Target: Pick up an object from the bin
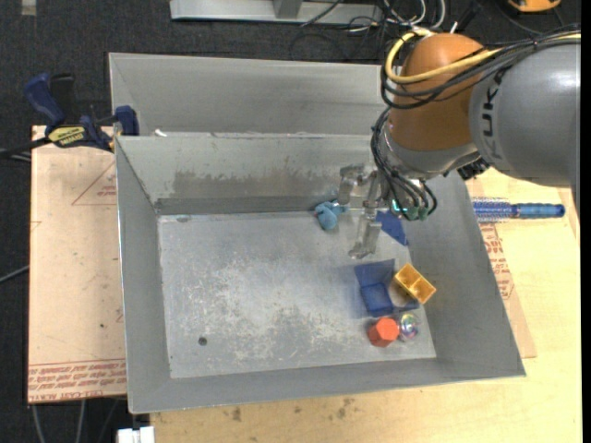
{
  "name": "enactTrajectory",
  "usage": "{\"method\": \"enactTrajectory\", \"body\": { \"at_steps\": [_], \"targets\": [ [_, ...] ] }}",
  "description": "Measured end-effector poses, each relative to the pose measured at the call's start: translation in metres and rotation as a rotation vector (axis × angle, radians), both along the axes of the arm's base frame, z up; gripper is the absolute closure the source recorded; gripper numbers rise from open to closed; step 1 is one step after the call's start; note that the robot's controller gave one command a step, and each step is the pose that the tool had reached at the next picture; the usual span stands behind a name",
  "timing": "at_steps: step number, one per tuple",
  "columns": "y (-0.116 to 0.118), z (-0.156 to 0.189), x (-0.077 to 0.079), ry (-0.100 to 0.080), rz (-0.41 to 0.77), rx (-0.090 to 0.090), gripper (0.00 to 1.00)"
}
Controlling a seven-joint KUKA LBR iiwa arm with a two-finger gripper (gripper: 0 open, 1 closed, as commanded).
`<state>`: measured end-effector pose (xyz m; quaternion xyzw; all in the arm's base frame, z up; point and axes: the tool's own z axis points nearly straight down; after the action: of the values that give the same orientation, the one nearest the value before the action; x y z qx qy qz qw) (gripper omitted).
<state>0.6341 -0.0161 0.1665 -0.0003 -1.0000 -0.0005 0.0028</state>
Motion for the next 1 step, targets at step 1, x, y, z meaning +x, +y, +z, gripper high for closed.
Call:
{"method": "enactTrajectory", "body": {
  "at_steps": [1],
  "targets": [
    [0.0166, -0.0948, 0.0101, -0.013, -0.421, 0.000, 0.00]
  ]
}}
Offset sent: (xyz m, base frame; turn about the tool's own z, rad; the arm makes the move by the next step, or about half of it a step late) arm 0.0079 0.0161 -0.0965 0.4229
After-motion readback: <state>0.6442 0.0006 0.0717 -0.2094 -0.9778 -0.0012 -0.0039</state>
